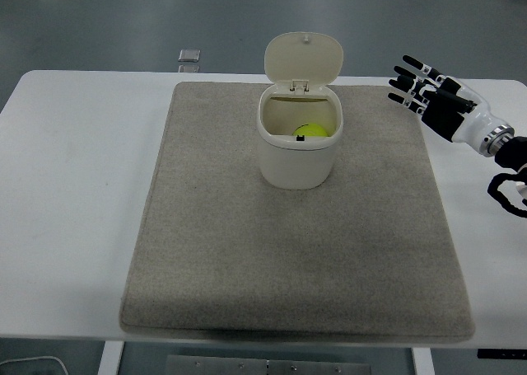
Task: Pick up the tennis ball and place it in the box.
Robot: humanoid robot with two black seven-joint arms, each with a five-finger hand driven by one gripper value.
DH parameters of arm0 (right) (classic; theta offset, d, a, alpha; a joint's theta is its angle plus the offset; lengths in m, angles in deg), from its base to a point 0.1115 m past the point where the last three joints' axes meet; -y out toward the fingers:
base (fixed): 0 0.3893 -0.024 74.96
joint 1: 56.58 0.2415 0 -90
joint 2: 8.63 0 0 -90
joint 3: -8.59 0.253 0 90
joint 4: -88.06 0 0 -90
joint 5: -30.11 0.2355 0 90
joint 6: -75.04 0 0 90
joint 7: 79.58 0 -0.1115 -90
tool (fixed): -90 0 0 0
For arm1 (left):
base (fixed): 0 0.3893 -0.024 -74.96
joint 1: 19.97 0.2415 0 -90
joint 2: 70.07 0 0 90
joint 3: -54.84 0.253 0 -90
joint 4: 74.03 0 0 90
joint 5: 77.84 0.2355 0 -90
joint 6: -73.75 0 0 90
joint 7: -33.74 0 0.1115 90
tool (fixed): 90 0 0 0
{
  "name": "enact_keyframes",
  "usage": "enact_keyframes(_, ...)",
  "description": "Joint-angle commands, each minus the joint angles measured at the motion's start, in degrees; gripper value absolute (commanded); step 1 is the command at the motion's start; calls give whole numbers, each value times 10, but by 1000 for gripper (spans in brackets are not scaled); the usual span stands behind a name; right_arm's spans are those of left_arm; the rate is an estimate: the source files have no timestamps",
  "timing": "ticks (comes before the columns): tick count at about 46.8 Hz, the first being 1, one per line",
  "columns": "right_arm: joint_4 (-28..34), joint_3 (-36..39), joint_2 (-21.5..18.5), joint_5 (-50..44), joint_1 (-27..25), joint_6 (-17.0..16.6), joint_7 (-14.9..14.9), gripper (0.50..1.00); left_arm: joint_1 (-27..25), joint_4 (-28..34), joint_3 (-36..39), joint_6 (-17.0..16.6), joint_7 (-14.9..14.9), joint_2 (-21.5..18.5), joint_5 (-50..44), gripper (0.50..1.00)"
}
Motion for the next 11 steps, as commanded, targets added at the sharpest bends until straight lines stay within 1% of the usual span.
enact_keyframes(1, 0, 1, 1, 0, 1, 0, 0, 913, 0, 0, 0, 0, 0, 0, 0, 992)
enact_keyframes(11, 0, 1, 1, 0, 0, -5, 2, 913, 0, 0, 0, 0, 0, 0, 0, 992)
